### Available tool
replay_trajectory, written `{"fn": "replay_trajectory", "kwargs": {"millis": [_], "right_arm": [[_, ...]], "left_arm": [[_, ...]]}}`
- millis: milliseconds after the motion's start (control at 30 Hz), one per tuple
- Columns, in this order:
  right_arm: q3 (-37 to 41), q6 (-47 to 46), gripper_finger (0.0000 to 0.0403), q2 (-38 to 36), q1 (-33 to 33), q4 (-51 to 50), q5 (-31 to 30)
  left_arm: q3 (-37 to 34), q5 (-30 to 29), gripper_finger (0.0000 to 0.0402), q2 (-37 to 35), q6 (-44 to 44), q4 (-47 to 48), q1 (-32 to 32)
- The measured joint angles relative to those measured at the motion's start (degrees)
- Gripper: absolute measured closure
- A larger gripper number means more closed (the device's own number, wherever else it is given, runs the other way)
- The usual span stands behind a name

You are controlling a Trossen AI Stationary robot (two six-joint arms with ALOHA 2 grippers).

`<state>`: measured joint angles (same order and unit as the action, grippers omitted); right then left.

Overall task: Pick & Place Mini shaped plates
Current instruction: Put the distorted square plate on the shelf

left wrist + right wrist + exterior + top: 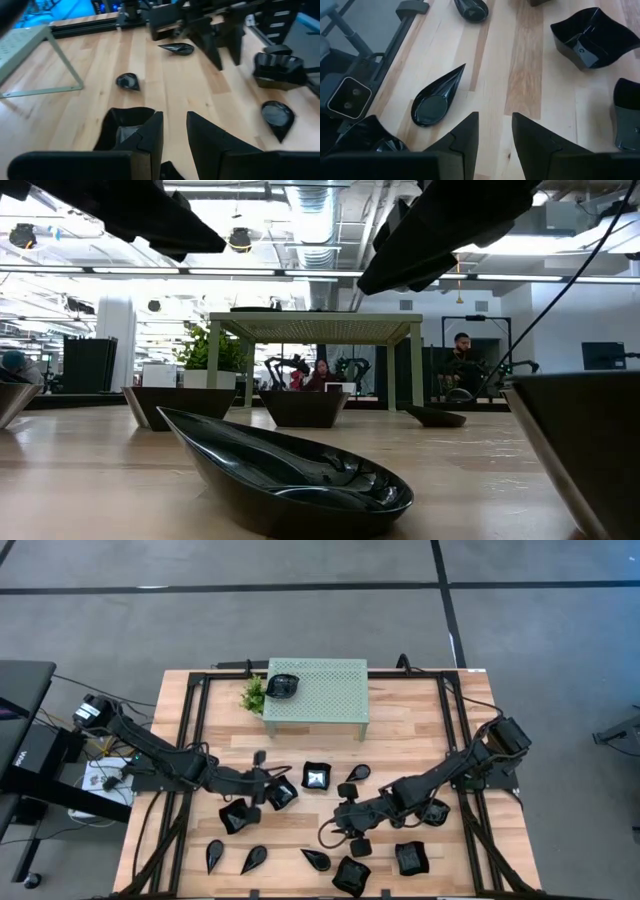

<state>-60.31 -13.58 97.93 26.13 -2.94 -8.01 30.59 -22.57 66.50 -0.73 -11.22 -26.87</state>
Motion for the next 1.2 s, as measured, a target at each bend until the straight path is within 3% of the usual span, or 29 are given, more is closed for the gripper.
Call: {"fn": "replay_trajectory", "kwargs": {"millis": [133, 367, 633, 867, 1200], "right_arm": [[0.00, 0.00, 0.0290, 0.00, -0.36, 0.00, -1.94], [-0.04, 0.00, 0.0290, 0.92, -3.30, 0.87, -17.36], [-0.11, 0.57, 0.0290, 5.82, -6.62, 4.88, -12.90], [-0.22, 4.51, 0.0290, 10.61, -8.06, 10.13, -13.28], [-0.11, 3.52, 0.0292, 14.98, -10.86, 9.68, -13.93]], "left_arm": [[0.00, 1.47, 0.0314, 0.00, 0.01, 0.00, 0.00], [0.00, 1.45, 0.0314, 0.00, 0.02, -0.22, 0.00], [0.00, 1.43, 0.0314, 0.00, 0.02, -0.56, 0.00], [0.00, 1.42, 0.0314, 0.00, 0.04, -1.38, 0.00], [0.00, 1.43, 0.0314, 0.00, 0.04, -1.73, 0.00]]}}
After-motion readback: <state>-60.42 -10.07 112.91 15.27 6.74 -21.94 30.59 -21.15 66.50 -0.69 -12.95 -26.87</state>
